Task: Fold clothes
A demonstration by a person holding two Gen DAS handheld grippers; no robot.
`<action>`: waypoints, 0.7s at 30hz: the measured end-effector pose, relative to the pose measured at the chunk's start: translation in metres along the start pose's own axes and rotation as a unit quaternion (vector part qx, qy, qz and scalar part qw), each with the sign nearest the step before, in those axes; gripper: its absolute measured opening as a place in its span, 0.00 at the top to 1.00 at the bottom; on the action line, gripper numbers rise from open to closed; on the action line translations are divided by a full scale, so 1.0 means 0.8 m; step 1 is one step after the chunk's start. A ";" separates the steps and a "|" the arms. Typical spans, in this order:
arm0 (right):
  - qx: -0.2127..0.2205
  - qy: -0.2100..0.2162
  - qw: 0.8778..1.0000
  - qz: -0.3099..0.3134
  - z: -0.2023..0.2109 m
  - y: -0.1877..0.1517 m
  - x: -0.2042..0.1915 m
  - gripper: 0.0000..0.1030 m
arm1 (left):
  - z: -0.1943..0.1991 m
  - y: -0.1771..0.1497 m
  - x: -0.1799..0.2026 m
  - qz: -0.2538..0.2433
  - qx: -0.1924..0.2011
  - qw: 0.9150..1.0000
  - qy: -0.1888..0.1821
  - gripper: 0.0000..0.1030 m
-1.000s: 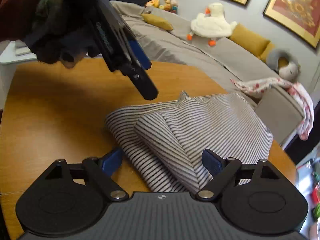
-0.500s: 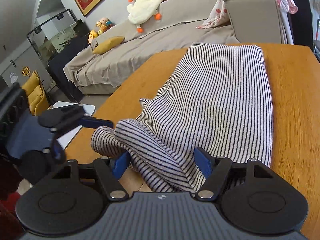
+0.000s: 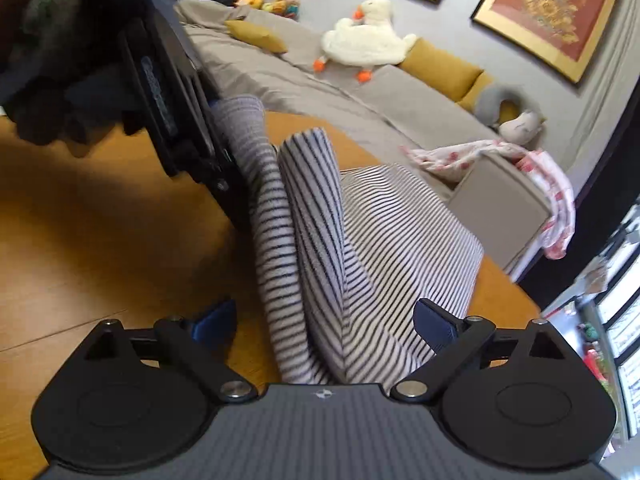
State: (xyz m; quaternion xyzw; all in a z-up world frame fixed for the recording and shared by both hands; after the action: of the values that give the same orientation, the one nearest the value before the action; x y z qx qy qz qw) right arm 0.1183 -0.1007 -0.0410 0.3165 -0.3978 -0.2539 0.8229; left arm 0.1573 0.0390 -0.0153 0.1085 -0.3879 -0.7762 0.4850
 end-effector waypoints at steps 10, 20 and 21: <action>-0.031 0.026 0.997 0.059 0.015 0.024 0.014 0.77 | 0.054 0.034 -0.018 -0.004 0.077 0.996 -0.044 0.00; -0.070 0.113 0.983 0.130 0.114 0.052 0.016 0.78 | -0.041 0.083 -0.044 -0.011 0.048 0.998 -0.037 0.00; -0.070 0.118 0.980 0.143 0.122 0.058 0.018 0.78 | -0.052 0.080 -0.045 -0.022 0.033 0.999 -0.034 0.00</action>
State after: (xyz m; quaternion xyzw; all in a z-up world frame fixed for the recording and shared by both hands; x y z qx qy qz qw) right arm 0.0545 -0.1105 0.0466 0.2260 -0.3198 -0.1220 0.9120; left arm 0.2407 0.0337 -0.0054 0.1068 -0.4274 -0.7766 0.4503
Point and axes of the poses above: each gripper's, at about its wrist camera, not at the fingertips, and z roughly against the way its jaws point, x to its right, y to its top, the point moved 4 cm from there along -z, roughly the way its jaws point, and after that the axes turned 4 degrees about -y, right-handed, at the moved point
